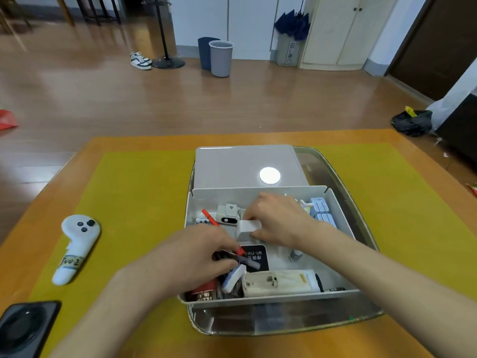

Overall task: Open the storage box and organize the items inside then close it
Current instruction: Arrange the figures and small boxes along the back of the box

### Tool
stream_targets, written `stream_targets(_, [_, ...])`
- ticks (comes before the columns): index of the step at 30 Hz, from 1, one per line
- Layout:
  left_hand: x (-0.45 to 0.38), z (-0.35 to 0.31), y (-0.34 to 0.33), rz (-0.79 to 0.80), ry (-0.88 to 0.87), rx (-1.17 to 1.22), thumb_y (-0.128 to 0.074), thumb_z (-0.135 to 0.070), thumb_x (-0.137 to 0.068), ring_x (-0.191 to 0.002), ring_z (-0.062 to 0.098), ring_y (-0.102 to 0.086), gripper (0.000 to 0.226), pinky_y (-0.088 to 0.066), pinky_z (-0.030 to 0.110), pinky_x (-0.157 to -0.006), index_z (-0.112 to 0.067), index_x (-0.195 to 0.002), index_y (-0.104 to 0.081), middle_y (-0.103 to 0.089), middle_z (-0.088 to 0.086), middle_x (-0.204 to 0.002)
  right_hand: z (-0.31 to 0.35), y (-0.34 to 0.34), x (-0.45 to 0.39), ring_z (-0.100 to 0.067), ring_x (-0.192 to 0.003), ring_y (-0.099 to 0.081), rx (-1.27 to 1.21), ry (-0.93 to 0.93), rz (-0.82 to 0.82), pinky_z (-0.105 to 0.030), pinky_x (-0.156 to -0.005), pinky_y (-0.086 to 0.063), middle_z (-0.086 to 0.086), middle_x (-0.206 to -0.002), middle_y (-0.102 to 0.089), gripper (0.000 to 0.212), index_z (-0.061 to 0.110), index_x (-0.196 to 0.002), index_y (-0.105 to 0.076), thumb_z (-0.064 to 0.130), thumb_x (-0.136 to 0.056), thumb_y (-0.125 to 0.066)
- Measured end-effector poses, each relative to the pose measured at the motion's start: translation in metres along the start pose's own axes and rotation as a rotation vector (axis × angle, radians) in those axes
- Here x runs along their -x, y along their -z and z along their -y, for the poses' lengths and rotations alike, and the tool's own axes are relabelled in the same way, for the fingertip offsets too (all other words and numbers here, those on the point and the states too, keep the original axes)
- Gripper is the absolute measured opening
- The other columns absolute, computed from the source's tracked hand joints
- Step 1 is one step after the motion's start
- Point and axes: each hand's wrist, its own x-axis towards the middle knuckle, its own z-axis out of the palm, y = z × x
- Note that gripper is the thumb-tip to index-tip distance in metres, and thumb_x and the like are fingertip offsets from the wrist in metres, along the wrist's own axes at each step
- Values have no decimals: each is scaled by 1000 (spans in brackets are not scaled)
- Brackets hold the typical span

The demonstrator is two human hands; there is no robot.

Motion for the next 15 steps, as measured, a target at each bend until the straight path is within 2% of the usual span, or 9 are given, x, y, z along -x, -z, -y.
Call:
stream_targets(3, [1,8,7,-27,49,-41,-56,-46,-96,-98,4,-58,24,-52,34,-80,-41,-116,-67,-66,-19,-109,0,-7,0,-19,-108,-55,24,9,-2,-34,-63,-37,5,-101,-65,28,30,-110,-69,40,-83,-67])
stream_targets(6, [-4,8,6,-58,63,-118,-52,-49,-97,-97,6,-58,25,-52,35,-78,-37,-114,-66,-65,-18,-109,-3,9,14,-15,-113,-52,-74,-17,-43,-34,-72,-44,11,-112,-64,38,33,-120,-65,48,-85,-67])
stream_targets(7, [-6,7,4,-73,65,-140,-52,-49,-97,-99,7,-58,27,-53,35,-79,-37,-117,-65,-64,-18,-112,-6,16,22,-13,-110,-54,-144,-46,-87,-33,-73,-45,14,-111,-65,39,34,-119,-66,52,-85,-68])
stream_targets(9, [-10,6,0,-114,69,-161,-51,-50,-97,-106,8,-57,32,-53,35,-80,-37,-125,-60,-60,-19,-118,-12,25,47,-2,-92,-58,-261,-64,-106,-28,-66,-40,21,-96,-65,33,38,-102,-68,62,-80,-67])
stream_targets(11, [-18,4,-5,-163,58,-169,-52,-47,-97,-110,9,-56,34,-53,34,-80,-35,-129,-57,-57,-18,-122,-13,29,76,7,-78,-52,-290,-26,81,-20,-61,-34,27,-84,-58,43,42,-95,-66,78,-72,-57])
stream_targets(12, [-22,3,-8,-182,52,-164,-53,-45,-97,-112,9,-56,35,-54,35,-81,-33,-130,-56,-56,-17,-125,-11,27,88,8,-77,-49,-295,-2,191,-18,-60,-33,28,-86,-56,54,43,-104,-67,83,-71,-53])
stream_targets(13, [-28,2,-11,-195,50,-148,-54,-42,-97,-114,11,-55,37,-54,36,-83,-32,-132,-55,-55,-16,-128,-10,23,96,6,-78,-49,-291,17,270,-19,-61,-33,27,-90,-55,61,41,-114,-66,84,-73,-52])
stream_targets(15, [-37,1,-18,-197,62,-108,-56,-38,-97,-118,14,-55,37,-53,40,-88,-29,-133,-55,-53,-13,-131,-11,17,101,3,-79,-52,-328,15,324,-19,-61,-33,27,-91,-56,56,37,-122,-65,76,-83,-56])
